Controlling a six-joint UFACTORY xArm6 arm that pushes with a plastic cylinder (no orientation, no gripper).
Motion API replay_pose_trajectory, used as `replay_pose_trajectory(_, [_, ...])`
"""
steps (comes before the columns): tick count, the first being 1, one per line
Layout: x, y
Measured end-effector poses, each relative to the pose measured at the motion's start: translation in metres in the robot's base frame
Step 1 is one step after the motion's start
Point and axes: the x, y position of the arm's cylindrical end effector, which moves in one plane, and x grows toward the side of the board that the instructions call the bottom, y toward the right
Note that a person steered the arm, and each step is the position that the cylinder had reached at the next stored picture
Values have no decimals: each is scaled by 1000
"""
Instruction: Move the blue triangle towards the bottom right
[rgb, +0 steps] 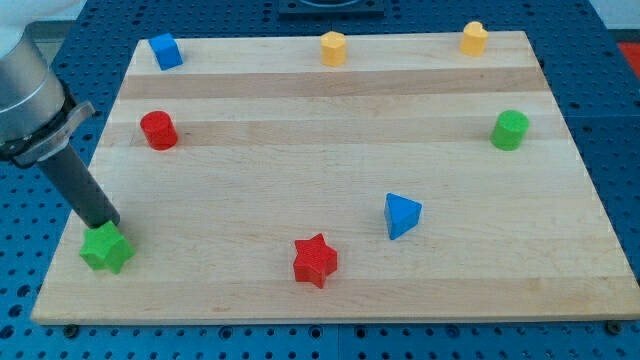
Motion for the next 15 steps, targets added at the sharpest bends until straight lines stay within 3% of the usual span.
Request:
replay_pose_trajectory(1, [-41, 12])
replay_pose_trajectory(2, [-74, 79])
replay_pose_trajectory(3, [-80, 138])
replay_pose_trajectory(4, [-47, 173])
replay_pose_trajectory(7, [-25, 341])
replay_pose_trajectory(9, [-34, 296])
replay_pose_trajectory(10, [-13, 280])
replay_pose_trajectory(11, [20, 285])
replay_pose_trajectory(13, [25, 361])
replay_pose_trajectory(15, [4, 277])
